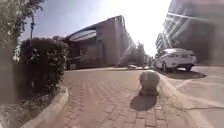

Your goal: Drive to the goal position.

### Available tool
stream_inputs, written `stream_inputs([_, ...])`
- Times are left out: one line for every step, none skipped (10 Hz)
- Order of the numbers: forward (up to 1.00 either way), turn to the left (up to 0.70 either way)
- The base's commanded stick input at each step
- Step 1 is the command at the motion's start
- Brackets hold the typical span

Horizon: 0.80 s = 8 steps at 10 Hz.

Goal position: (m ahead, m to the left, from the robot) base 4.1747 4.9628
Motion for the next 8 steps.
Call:
stream_inputs([0.45,0.00])
stream_inputs([0.45,0.00])
stream_inputs([0.45,0.00])
stream_inputs([0.45,0.00])
stream_inputs([0.45,0.00])
stream_inputs([0.45,0.00])
stream_inputs([0.45,0.00])
stream_inputs([0.45,0.00])
